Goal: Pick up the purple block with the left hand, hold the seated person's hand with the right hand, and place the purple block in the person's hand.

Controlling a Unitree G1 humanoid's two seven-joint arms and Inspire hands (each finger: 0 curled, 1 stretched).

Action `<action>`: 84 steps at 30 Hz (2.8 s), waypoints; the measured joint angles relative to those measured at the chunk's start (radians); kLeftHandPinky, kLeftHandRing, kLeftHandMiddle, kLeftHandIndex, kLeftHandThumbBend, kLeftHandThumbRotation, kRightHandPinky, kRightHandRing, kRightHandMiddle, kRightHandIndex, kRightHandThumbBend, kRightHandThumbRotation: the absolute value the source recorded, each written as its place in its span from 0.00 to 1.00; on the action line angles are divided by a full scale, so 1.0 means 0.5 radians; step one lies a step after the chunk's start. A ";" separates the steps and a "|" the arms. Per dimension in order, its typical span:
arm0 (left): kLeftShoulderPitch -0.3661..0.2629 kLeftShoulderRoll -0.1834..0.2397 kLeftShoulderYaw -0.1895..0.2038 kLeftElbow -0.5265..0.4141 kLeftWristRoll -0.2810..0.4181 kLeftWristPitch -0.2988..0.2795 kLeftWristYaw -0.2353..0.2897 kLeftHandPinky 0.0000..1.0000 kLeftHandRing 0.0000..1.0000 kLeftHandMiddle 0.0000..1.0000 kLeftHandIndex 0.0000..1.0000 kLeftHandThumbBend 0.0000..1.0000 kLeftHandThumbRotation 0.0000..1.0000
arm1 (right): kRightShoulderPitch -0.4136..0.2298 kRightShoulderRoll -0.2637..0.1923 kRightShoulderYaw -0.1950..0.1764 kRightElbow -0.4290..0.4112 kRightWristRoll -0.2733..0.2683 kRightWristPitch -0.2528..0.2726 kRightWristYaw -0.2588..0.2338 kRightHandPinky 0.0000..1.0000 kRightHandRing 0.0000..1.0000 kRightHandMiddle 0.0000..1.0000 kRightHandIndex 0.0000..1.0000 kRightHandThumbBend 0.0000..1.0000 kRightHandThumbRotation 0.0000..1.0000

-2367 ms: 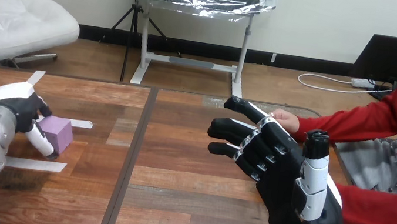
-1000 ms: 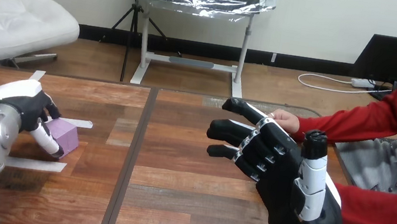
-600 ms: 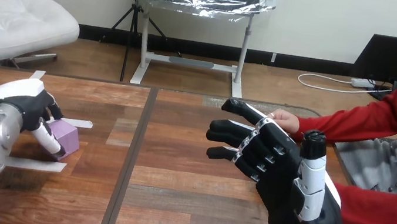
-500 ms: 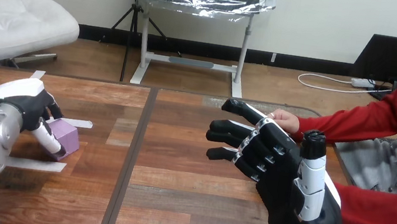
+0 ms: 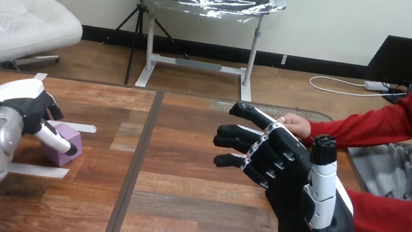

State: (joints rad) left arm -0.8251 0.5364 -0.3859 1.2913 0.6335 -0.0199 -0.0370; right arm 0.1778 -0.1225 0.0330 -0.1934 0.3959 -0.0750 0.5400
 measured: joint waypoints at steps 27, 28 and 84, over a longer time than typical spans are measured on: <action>0.000 -0.053 -0.002 -0.001 0.004 -0.007 0.074 0.53 0.74 0.77 0.74 0.84 0.29 | 0.000 0.003 0.000 0.000 -0.003 -0.001 -0.015 0.62 0.74 0.73 0.81 0.81 1.00; 0.000 -0.056 -0.002 -0.001 0.004 -0.007 0.075 0.53 0.74 0.77 0.74 0.84 0.28 | 0.000 0.003 0.000 0.000 -0.004 -0.001 -0.015 0.62 0.74 0.73 0.81 0.80 1.00; 0.002 -0.097 -0.004 -0.003 -0.001 0.026 0.035 0.54 0.75 0.79 0.74 0.85 0.20 | 0.000 0.008 0.003 0.000 -0.003 -0.008 -0.014 0.62 0.75 0.74 0.82 0.78 1.00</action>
State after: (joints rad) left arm -0.8239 0.4880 -0.3878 1.2898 0.6328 -0.0071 -0.0197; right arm 0.1778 -0.1186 0.0343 -0.1934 0.3943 -0.0789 0.5330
